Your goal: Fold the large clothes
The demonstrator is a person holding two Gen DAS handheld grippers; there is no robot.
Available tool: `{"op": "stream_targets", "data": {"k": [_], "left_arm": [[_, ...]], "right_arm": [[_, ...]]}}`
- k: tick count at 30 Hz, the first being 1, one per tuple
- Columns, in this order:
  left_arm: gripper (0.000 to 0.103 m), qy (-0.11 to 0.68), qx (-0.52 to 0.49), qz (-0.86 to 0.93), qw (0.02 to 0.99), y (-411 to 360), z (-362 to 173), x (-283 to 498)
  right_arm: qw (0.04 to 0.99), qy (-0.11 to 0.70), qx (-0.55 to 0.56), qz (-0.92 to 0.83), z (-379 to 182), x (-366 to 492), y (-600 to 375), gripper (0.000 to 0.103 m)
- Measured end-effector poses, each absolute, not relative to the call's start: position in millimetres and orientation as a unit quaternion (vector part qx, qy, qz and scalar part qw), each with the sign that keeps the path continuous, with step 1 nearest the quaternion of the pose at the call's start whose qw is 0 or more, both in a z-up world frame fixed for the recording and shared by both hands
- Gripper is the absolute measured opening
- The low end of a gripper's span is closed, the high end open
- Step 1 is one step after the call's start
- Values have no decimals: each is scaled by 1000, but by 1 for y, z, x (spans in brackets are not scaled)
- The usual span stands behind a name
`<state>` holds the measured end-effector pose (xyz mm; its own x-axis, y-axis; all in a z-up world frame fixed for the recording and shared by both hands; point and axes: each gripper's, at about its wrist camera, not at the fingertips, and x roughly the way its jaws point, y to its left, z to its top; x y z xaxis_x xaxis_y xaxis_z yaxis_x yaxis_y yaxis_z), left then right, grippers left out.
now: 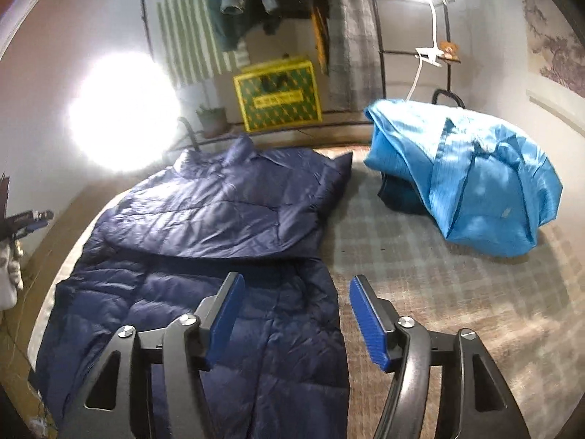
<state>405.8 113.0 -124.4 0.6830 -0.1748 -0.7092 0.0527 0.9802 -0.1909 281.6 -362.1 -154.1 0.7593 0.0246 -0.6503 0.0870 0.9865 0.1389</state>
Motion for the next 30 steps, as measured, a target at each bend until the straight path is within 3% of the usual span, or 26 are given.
{"op": "stream_targets", "data": {"k": [2,4,7,14,18,22,26,30], "left_arm": [[52,403,-77,-69,909,125,-122,371],[52,412,-85,-79,904,137,-122,338],[59,425,-103,-92,895,151,-127,295],[60,471,-153,-115,861,179,-164,212],[63,501,-190,-126,835,190,-190,192],[64,518,-234,-128,813,203,-216,181],[64,538,-292,-134,779,211,-251,168],[64,549,-295,-135,770,213,-267,157]], "right_arm": [[939,337,66,-2,-146,266,-359,82],[941,334,49,3,-142,252,-355,85],[937,348,27,12,-142,229,-352,85],[925,376,47,40,-153,165,-357,85],[913,398,77,44,-173,126,-367,84],[895,430,114,40,-202,89,-382,76],[875,451,168,57,-216,73,-395,76],[873,456,155,74,-221,68,-387,76]]}}
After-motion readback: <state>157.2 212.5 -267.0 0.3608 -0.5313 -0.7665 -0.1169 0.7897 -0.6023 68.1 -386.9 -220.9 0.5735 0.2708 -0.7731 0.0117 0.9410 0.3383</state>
